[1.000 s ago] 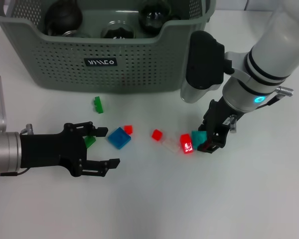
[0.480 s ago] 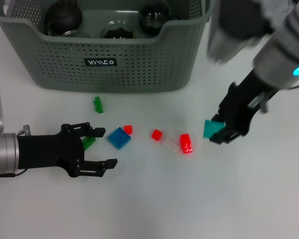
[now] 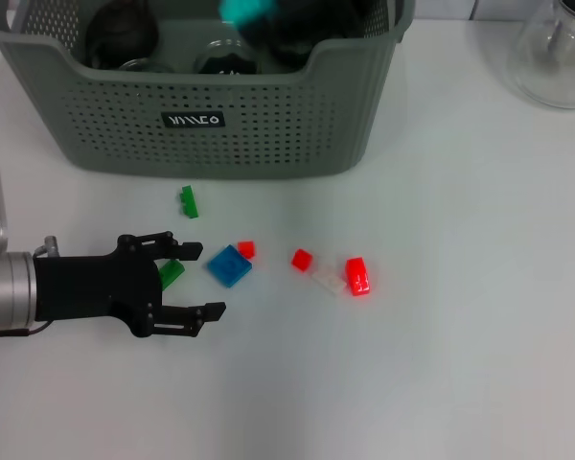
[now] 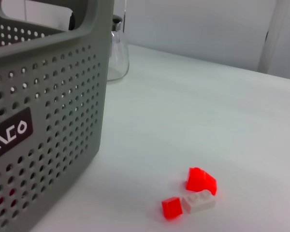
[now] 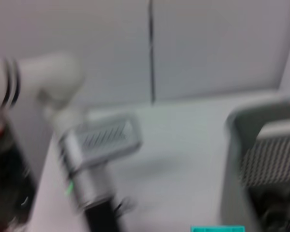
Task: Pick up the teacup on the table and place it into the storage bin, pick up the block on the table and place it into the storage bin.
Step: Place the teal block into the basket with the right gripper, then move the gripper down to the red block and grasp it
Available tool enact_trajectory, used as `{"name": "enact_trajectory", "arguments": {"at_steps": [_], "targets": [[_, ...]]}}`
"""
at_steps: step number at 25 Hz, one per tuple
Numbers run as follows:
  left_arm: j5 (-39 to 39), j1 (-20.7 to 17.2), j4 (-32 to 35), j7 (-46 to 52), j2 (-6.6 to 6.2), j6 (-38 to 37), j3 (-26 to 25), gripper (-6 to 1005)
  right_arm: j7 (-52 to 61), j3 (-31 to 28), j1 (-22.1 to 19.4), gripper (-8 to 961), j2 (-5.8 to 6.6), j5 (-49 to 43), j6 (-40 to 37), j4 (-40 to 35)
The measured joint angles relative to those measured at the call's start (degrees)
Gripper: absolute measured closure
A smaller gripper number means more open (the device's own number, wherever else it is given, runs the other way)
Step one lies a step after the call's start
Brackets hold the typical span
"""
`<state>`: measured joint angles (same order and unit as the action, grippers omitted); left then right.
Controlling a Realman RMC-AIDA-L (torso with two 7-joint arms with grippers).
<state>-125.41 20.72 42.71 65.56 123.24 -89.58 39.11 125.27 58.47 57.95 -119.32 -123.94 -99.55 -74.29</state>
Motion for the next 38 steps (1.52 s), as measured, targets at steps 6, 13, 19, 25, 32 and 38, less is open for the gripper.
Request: {"name": "enact_trajectory", "arguments": {"at_steps": [6, 13, 19, 25, 32, 38], "targets": [[0.2, 0.3, 0.1, -0.1, -0.02, 0.0, 0.0, 139, -1.7, 2.3, 8.0, 525, 1.41, -7.3, 19.2, 16.6], [0.4, 0.5, 0.1, -0.1, -0.02, 0.8, 0.0, 140, -7.1, 4.5, 13.6, 525, -0.45, -14.7, 37.6, 33.0], [0.4, 0.9, 0.1, 0.0, -0.02, 1.2, 0.0, 139, -8.0, 11.7, 14.0, 524, -1.26, -14.1, 47.9, 39.9], [0.2, 1.1, 0.1, -0.1, -0.02, 1.4, 0.0, 139, -7.6, 15.0, 13.0, 524, -1.31, -12.6, 50.4, 40.9], [0.0, 1.0, 0.1, -0.2, 0.02, 1.4, 0.0, 140, -7.0, 15.2, 11.9, 431, -1.24, -12.5, 49.0, 38.3], [0.0, 0.7, 0.1, 0.0, 0.11, 1.4, 0.0, 140, -4.8, 15.3, 4.0, 329, -1.22, -8.6, 38.2, 18.7]]}}
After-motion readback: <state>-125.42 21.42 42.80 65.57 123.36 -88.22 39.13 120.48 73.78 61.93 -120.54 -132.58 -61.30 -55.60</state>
